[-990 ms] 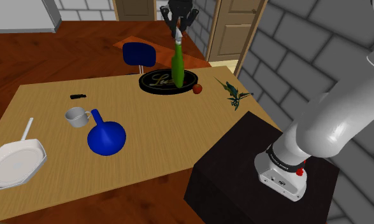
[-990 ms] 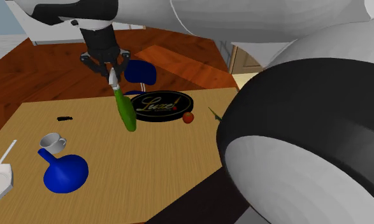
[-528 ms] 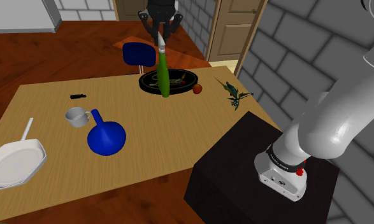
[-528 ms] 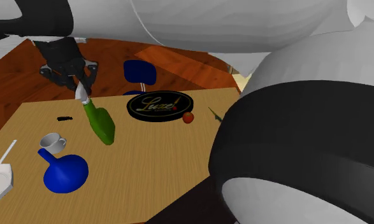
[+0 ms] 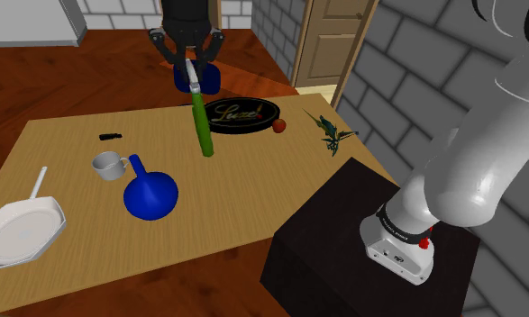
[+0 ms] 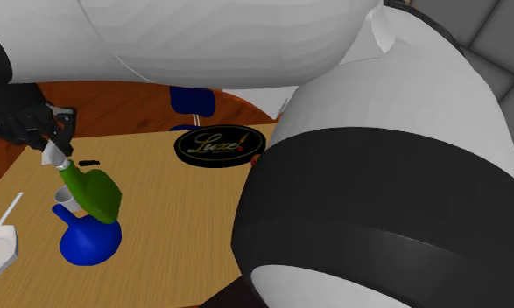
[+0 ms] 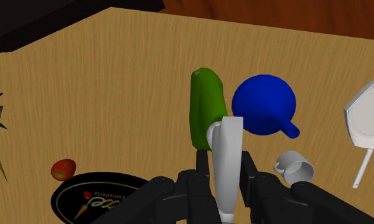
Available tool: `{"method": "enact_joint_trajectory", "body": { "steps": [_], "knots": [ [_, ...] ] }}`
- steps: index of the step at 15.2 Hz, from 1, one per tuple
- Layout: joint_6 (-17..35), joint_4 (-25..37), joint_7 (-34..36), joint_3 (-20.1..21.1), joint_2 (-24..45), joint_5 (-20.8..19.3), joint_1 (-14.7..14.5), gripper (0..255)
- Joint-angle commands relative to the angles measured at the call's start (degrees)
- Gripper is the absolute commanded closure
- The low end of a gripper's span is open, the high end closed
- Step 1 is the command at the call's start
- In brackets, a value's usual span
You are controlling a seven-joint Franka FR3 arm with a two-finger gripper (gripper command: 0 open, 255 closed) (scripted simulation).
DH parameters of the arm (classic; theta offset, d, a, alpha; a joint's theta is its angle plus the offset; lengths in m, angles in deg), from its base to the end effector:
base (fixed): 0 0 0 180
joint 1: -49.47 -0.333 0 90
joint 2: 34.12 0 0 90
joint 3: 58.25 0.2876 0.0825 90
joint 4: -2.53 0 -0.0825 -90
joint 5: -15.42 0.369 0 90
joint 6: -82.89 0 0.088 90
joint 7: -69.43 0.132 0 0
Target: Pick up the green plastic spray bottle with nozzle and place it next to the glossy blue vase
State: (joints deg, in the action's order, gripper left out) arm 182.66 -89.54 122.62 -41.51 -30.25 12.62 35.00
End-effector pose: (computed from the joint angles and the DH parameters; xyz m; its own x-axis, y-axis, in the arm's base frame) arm 0.4955 0.2886 0.5340 0.9269 -0.3697 0.0651 -0.3679 -0.9291 -0.0382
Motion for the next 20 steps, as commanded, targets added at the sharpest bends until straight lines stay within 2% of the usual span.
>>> {"method": "enact_joint_trajectory", "body": {
  "steps": [1,6,11,12,20],
  "knots": [
    [-0.83,2.9,2.67,1.13,2.27,-0.94,-1.45,255],
    [-3.41,11.5,9.61,3.76,9.04,-4.0,-6.13,255],
    [-7.7,23.77,15.87,5.36,17.96,-7.93,-12.33,255],
    [-7.92,24.37,16.09,5.34,18.37,-8.09,-12.66,255],
    [-0.79,15.52,16.37,5.25,16.6,-7.49,-11.5,255]
  ]
}}
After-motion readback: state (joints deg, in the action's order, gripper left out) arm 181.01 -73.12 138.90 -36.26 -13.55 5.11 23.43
